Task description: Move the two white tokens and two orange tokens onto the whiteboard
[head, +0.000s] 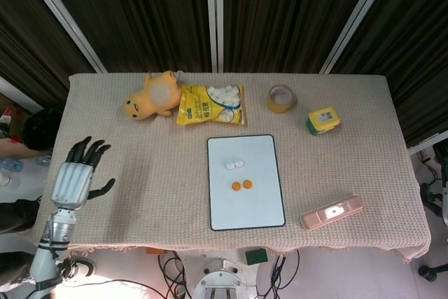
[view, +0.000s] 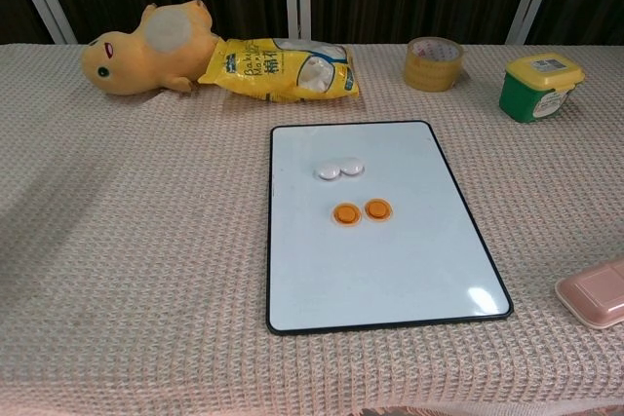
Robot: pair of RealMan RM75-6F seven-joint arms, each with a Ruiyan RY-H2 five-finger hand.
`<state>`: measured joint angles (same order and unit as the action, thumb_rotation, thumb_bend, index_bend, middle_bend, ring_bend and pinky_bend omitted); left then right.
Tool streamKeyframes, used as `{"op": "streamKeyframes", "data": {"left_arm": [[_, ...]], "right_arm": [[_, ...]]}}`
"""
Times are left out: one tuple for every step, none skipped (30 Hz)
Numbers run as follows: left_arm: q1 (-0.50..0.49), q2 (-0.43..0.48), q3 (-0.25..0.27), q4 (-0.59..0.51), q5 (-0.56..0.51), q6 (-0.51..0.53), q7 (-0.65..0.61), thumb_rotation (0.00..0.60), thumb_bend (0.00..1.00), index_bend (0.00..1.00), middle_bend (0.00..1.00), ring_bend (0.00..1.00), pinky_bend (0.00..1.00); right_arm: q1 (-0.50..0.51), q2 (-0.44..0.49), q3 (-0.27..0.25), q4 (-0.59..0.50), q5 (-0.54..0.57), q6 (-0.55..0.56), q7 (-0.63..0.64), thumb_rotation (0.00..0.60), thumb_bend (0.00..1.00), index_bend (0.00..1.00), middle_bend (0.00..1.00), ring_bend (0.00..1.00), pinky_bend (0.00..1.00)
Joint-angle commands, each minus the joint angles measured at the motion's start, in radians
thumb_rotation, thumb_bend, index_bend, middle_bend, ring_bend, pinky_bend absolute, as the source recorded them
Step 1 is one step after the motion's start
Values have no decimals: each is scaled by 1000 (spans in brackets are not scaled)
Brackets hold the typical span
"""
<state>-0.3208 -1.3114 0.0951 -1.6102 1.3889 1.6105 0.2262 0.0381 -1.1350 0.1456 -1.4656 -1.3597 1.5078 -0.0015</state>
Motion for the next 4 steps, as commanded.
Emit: {"op": "streamKeyframes", "data": {"left_arm": [[72, 59, 35, 69, 29, 45, -85, 482, 136, 138, 82, 14, 137], [80, 68, 36, 82, 36, 45, -109, 482, 136, 136, 76, 10, 136], [89, 80, 37, 96, 43, 41, -142, 480, 136, 135, 71, 6, 135], [93, 89, 39, 104, 47, 33, -164, 477, 136, 133, 64, 2, 135]], "right_arm": [[-1, -2, -1, 2, 1, -1, -2, 600, 477, 0, 0, 0, 0], [-1, -2, -3, 3, 0, -2, -2, 600, 477, 0, 0, 0, 0], [-1, -3, -5, 4, -2, -4, -4, 600, 477, 0, 0, 0, 0], [-1, -3, -6, 3, -3, -5, -5, 600, 477, 0, 0, 0, 0]]}}
